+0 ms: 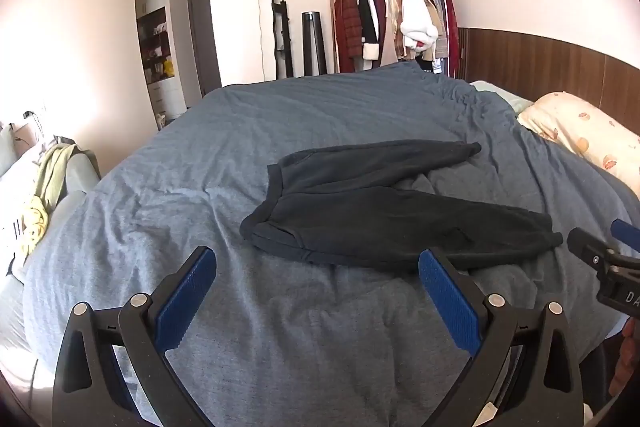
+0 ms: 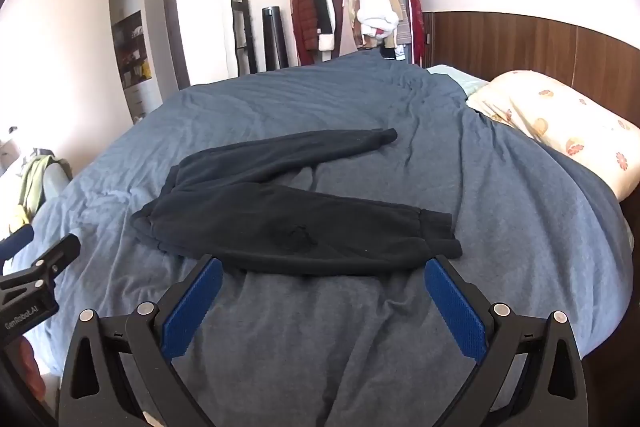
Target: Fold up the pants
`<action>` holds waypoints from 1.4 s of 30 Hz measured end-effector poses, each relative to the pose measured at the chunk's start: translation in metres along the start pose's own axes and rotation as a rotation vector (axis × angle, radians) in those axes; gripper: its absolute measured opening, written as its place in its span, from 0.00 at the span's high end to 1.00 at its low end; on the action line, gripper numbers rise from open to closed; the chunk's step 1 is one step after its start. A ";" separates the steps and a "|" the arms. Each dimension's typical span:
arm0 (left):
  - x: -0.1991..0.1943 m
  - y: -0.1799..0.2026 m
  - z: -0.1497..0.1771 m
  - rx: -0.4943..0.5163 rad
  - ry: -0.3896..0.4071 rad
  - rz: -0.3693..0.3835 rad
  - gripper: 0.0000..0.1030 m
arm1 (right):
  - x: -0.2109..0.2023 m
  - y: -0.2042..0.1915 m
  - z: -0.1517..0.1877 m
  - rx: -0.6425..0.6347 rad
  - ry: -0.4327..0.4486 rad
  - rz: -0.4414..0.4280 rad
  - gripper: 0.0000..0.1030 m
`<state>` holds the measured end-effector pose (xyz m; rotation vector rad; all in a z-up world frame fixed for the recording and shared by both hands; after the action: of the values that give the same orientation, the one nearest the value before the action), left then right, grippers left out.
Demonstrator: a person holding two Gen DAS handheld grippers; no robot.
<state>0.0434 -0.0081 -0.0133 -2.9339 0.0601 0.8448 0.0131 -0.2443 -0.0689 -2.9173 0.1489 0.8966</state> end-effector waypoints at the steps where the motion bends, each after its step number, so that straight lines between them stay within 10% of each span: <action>1: 0.001 -0.001 0.001 -0.001 0.001 0.002 0.00 | 0.000 0.000 0.000 0.000 0.000 -0.001 0.01; 42: 0.001 -0.014 -0.002 -0.012 0.004 0.023 0.00 | 0.007 -0.008 0.002 -0.016 -0.011 -0.005 0.01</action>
<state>0.0462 0.0057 -0.0117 -2.9516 0.0889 0.8452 0.0184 -0.2361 -0.0742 -2.9253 0.1344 0.9171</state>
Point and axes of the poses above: each gripper's, at about its wrist camera, not at the fingertips, and x roughly the way its jaws point, y to its right, z to its underside, the point moved 6 cm from there along x, roughly the way its jaws point
